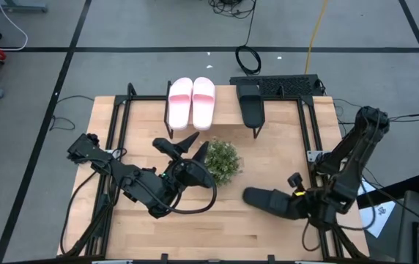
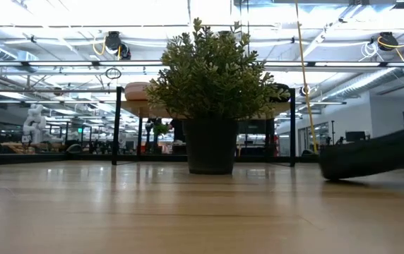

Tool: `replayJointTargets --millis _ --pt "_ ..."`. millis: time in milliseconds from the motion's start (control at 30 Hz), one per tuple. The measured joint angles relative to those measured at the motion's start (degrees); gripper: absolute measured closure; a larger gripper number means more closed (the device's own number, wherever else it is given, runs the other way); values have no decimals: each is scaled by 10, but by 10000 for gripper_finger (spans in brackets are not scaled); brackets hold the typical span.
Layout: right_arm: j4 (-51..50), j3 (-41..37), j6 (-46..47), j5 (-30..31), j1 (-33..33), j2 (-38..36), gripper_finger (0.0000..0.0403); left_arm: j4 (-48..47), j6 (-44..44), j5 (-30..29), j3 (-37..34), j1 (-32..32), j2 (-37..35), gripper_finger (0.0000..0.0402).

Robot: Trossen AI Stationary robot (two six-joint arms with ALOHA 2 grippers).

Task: Pick and place slides into the shelf
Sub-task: Put the black slipper on the shelf

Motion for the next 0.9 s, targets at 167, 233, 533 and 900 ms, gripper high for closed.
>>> replayJointTargets --millis 167,233,533,900 --pt "-69 83 14 16 14 11 403 0 0 34 0 0 0 220" --pt "-94 118 10 37 14 23 403 1 9 48 0 0 0 220" --pt "-215 275 -83 154 14 95 403 5 99 103 0 0 0 220" --pt "-245 381 -181 307 -33 109 403 5 194 177 0 13 0 220"
